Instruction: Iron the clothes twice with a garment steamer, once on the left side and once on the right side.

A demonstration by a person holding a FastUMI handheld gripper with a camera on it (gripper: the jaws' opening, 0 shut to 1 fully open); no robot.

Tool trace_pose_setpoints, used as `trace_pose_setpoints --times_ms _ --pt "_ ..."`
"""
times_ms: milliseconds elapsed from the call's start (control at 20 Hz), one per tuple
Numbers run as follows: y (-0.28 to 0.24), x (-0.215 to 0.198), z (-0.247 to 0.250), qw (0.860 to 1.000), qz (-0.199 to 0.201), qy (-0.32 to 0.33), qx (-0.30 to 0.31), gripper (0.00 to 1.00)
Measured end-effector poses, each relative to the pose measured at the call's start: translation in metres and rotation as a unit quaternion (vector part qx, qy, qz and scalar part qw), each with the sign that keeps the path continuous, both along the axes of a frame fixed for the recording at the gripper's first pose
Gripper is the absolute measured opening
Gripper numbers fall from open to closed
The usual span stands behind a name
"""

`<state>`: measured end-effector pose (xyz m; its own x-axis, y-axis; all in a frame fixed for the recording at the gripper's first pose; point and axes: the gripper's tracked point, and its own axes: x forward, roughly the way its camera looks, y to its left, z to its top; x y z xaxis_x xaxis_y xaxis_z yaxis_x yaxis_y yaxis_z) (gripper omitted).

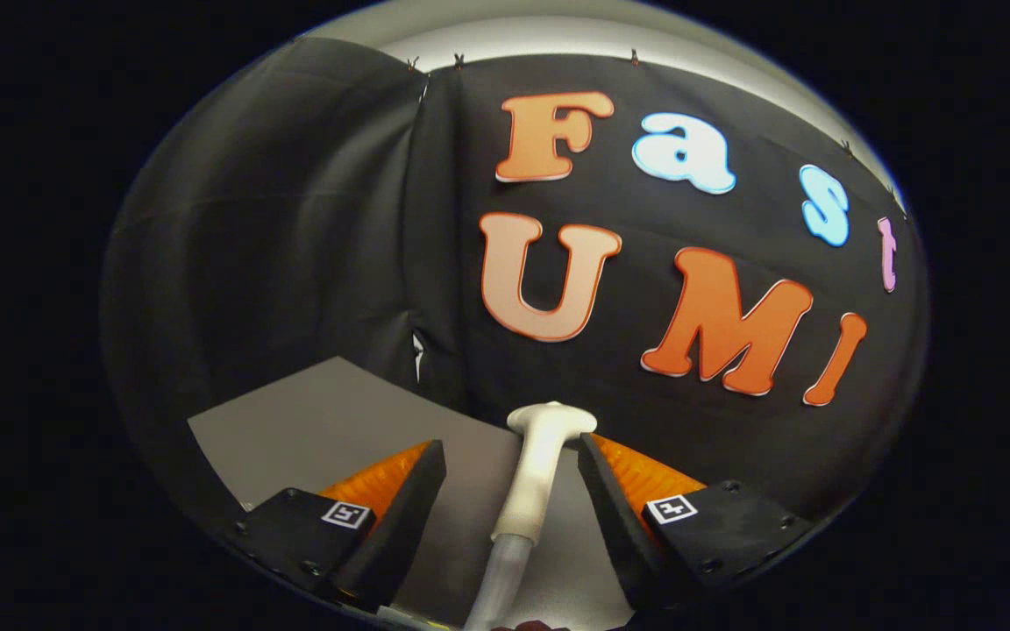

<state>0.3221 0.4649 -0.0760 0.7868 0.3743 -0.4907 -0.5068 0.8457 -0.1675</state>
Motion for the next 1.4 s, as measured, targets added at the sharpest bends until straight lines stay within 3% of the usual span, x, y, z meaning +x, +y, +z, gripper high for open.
trace_pose_setpoints --times_ms 300,550,650,950,1150,1400 --pt "-0.015 0.039 -0.049 0.996 -0.053 0.057 -0.048 0.97" --pt "-0.024 0.05 -0.073 0.991 -0.062 0.095 -0.066 0.93" --pt "-0.018 0.047 -0.086 0.989 -0.045 0.122 -0.064 0.81" --pt "-0.034 0.048 -0.08 0.989 -0.058 0.119 -0.061 0.43" --pt "-0.025 0.02 -0.062 0.992 -0.04 0.116 -0.013 0.4" --pt "-0.024 -0.009 -0.01 0.999 -0.026 0.015 0.026 0.39"
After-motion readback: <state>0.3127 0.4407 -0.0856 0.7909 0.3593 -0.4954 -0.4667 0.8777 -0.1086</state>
